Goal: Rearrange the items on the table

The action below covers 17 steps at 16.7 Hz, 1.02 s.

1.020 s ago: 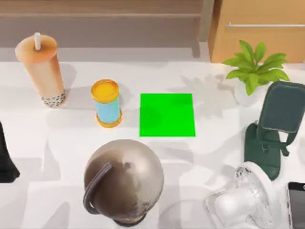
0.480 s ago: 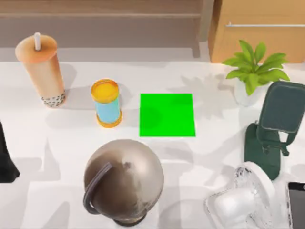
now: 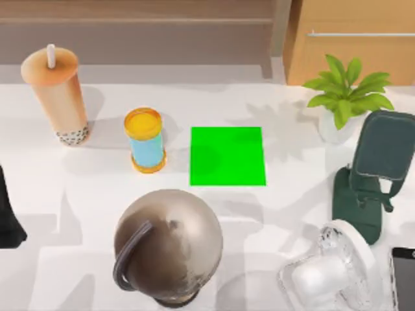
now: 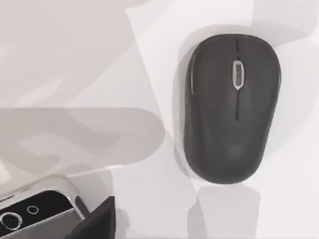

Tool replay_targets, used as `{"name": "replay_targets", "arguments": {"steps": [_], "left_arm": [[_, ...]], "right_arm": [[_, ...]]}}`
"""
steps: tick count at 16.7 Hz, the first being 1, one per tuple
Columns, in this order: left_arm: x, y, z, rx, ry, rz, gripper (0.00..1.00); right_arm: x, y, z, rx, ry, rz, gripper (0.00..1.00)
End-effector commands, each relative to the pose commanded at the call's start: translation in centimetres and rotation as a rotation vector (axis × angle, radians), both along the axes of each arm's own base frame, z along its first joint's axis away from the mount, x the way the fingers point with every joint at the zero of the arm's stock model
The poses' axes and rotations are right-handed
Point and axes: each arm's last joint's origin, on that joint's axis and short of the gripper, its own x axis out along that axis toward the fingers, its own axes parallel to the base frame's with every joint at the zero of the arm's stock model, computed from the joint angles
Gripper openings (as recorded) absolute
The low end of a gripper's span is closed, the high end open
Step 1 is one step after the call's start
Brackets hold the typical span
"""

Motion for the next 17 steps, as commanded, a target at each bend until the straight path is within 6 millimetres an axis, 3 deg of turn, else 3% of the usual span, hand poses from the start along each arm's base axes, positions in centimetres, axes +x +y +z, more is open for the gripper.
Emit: {"name": "replay_targets", "arguments": {"steps": [9,14,17], "left_arm": [[0.0,0.0,0.0,0.000,0.000,0.000,1.00],[0.0,0.0,0.0,0.000,0.000,0.000,1.00],[0.0,0.0,0.0,0.000,0.000,0.000,1.00]], "right_arm": [[0.1,-0.1,-8.0,-0.001,-0.003,-0.003,1.00],[0.0,-0.1,-8.6,0.000,0.000,-0.003,1.00],[0.0,-0.1,-8.6,0.000,0.000,-0.003,0.77]]}}
